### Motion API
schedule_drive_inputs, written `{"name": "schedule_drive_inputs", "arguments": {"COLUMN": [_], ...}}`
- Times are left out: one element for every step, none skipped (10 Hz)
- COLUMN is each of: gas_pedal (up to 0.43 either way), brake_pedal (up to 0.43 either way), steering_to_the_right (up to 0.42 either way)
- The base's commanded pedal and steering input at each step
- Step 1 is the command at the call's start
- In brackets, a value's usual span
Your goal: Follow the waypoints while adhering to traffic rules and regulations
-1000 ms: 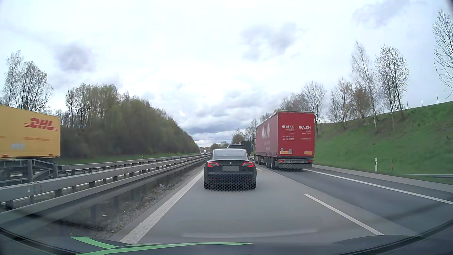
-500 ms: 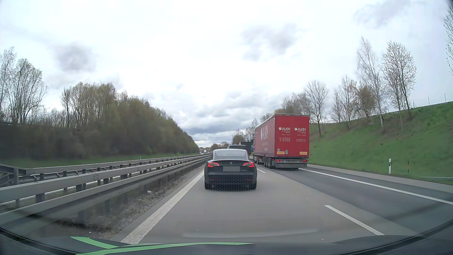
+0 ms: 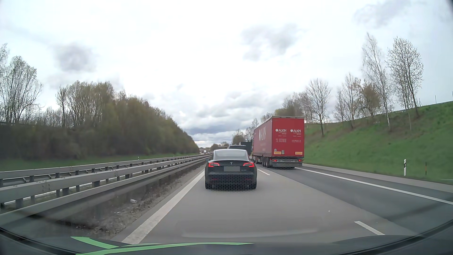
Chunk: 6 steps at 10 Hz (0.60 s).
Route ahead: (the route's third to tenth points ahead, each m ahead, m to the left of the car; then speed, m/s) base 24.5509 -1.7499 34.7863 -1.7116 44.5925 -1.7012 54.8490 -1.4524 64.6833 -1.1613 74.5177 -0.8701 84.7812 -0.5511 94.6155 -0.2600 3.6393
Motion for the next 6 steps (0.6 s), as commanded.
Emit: {"name": "schedule_drive_inputs", "arguments": {"gas_pedal": [0.008,0.047,0.067,0.079,0.087,0.087], "brake_pedal": [0.000,0.000,0.000,0.000,0.000,0.000], "steering_to_the_right": [-0.002,-0.002,-0.002,-0.002,-0.002,-0.002]}}
